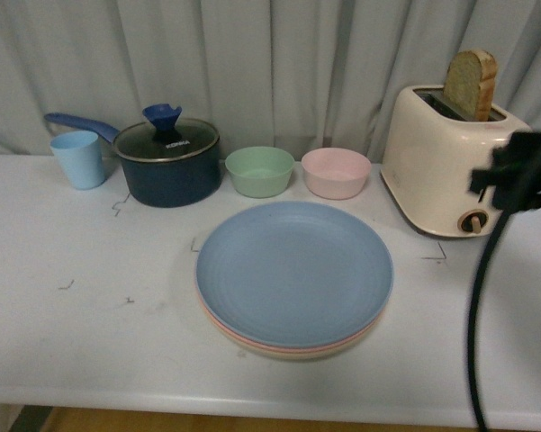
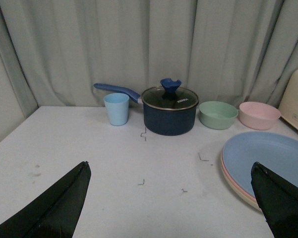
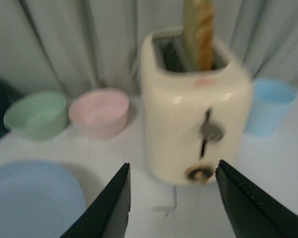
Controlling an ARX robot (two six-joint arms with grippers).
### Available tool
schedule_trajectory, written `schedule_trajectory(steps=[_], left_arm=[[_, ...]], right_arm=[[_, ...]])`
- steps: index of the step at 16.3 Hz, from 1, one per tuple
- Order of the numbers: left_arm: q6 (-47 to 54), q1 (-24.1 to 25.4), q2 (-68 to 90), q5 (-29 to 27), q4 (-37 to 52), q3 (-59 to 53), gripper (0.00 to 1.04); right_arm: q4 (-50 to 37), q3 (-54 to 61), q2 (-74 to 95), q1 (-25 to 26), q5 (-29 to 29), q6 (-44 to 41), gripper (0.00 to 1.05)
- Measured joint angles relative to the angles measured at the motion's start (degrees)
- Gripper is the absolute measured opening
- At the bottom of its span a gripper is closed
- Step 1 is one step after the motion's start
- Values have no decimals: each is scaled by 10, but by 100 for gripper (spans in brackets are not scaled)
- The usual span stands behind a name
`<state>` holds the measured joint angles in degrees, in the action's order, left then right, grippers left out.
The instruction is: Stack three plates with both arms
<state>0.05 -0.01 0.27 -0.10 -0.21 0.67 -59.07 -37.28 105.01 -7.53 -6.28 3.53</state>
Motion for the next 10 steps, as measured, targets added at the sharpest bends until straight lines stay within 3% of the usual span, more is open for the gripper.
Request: schedule_trajectory(steps=[2, 5, 8, 10], left_arm=[[0, 0, 0, 1, 0, 0, 98], [0, 0, 0, 1, 0, 0, 98], [0, 0, 0, 1, 0, 0, 98], [0, 0, 0, 1, 0, 0, 98]], right_arm=[[-93, 66, -105, 21, 0, -20, 30], [-80, 157, -145, 24, 14, -26, 3], [-75, 214, -224, 37, 23, -31, 2], [-28, 287, -331, 77, 58, -32, 2]])
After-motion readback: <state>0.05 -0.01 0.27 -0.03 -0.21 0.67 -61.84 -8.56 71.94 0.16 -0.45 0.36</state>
